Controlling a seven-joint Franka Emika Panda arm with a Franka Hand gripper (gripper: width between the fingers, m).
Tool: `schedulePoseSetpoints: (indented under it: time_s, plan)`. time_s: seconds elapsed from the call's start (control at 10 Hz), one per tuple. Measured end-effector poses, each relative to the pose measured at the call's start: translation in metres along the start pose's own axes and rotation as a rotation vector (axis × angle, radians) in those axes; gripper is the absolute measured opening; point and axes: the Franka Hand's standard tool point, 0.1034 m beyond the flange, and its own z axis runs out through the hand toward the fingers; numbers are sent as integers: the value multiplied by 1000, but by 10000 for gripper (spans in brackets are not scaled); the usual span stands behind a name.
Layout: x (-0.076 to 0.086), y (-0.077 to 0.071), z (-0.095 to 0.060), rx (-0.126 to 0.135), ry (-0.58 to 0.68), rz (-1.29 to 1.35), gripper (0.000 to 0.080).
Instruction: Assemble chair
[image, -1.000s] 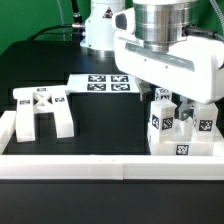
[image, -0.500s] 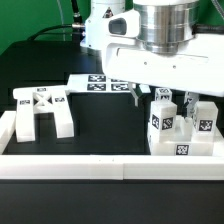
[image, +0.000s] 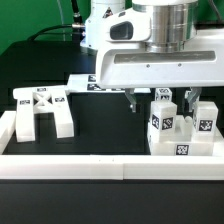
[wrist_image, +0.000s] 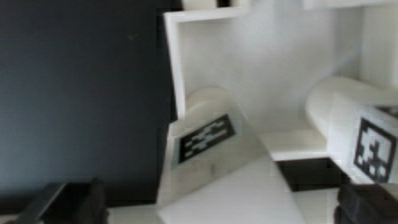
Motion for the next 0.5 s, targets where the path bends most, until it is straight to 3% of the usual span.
schedulePoseSetpoints:
  time_s: [0.1,0.3,0.4,0.5]
  plan:
    - [0,1,0,-1,-1,-42,649]
    - [0,2,1,-3,-1,-119,390]
    - [0,2,1,-3,-1,-118,390]
    - [0,2,1,-3,-1,-118,289]
